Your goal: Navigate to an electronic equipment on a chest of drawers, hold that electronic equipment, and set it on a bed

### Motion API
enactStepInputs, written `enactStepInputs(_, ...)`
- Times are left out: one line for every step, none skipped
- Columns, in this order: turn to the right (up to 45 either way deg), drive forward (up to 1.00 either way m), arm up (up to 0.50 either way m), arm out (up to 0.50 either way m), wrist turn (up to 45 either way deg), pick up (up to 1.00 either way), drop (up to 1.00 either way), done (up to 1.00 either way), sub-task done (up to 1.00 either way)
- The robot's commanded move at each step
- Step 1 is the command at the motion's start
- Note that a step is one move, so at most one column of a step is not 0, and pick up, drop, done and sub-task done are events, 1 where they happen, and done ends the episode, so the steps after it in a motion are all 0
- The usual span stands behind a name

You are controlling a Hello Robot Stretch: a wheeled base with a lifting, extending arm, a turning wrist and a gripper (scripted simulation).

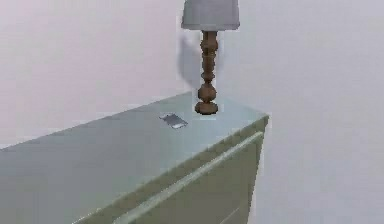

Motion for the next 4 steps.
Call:
enactStepInputs(-45.0, 0.00, 0.00, 0.00, 0.0, 0.00, 0.00, 0.00, 0.00)
enactStepInputs(-42.0, 0.00, 0.00, 0.00, 0.0, 0.00, 0.00, 0.00, 0.00)
enactStepInputs(0.0, 0.00, 0.50, 0.00, 0.0, 0.00, 0.00, 0.00, 0.00)
enactStepInputs(0.0, 0.00, 0.38, 0.00, 0.0, 0.00, 0.00, 0.00, 0.00)
